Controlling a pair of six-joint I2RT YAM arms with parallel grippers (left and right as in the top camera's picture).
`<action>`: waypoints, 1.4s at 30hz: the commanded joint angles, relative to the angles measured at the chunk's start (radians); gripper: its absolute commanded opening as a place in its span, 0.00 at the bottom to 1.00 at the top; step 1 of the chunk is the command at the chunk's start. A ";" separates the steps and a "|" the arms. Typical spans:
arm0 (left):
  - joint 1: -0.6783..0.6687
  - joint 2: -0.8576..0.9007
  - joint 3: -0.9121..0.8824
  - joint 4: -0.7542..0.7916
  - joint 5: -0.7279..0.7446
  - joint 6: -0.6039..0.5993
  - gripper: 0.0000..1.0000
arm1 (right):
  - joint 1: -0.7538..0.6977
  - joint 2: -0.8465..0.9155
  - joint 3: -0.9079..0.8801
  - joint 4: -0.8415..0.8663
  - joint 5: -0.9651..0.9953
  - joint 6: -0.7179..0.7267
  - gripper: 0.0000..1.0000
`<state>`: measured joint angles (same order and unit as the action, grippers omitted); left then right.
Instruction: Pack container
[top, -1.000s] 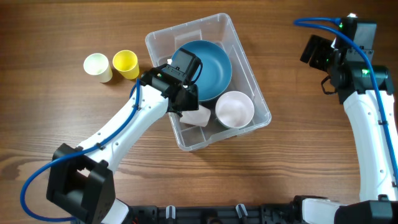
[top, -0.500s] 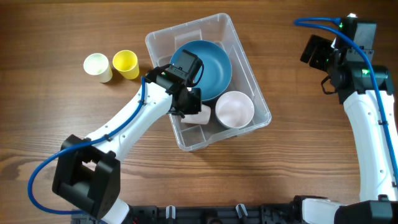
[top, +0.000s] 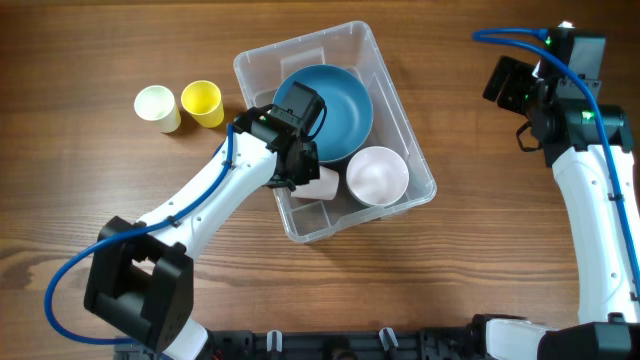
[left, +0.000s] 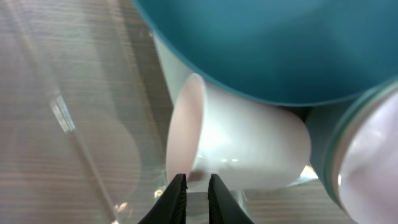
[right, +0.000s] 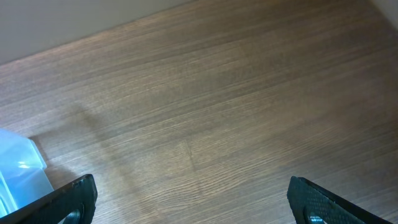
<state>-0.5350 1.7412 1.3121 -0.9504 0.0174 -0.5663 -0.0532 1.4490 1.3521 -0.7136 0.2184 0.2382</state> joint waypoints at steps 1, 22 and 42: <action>0.003 0.010 0.014 -0.004 -0.060 -0.072 0.14 | 0.001 0.007 0.009 0.002 0.013 0.012 1.00; -0.011 0.093 0.014 0.056 0.061 -0.093 0.04 | 0.001 0.007 0.009 0.002 0.013 0.012 1.00; -0.013 0.076 0.016 0.182 0.219 -0.017 0.04 | 0.001 0.007 0.009 0.002 0.013 0.012 1.00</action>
<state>-0.5385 1.8030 1.3369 -0.7986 0.1448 -0.6216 -0.0532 1.4490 1.3521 -0.7143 0.2184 0.2382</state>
